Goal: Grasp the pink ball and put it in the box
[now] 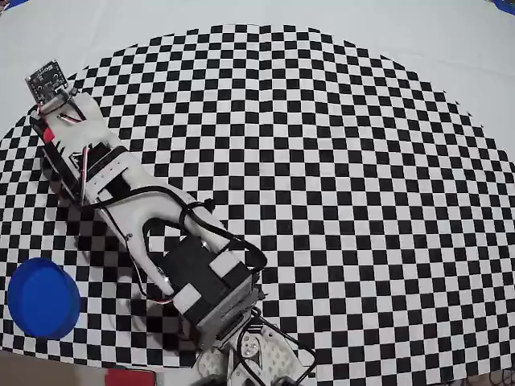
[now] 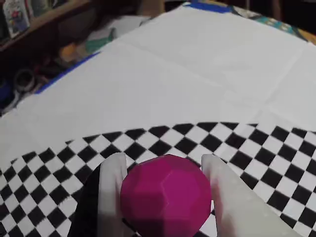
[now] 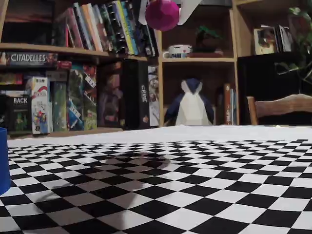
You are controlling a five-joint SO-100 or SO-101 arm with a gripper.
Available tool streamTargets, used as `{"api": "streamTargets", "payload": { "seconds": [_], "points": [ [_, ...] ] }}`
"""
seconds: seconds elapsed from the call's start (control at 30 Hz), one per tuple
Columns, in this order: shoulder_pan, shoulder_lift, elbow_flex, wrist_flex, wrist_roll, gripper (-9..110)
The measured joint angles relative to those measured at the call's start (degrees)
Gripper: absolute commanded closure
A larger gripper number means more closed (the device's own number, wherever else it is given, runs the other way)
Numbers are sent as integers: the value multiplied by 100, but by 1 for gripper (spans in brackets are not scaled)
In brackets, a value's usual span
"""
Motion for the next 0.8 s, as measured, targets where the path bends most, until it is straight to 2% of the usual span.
{"api": "streamTargets", "payload": {
  "seconds": [0.8],
  "points": [
    [-44, 2057, 1916, 0, 0, 101]
  ]
}}
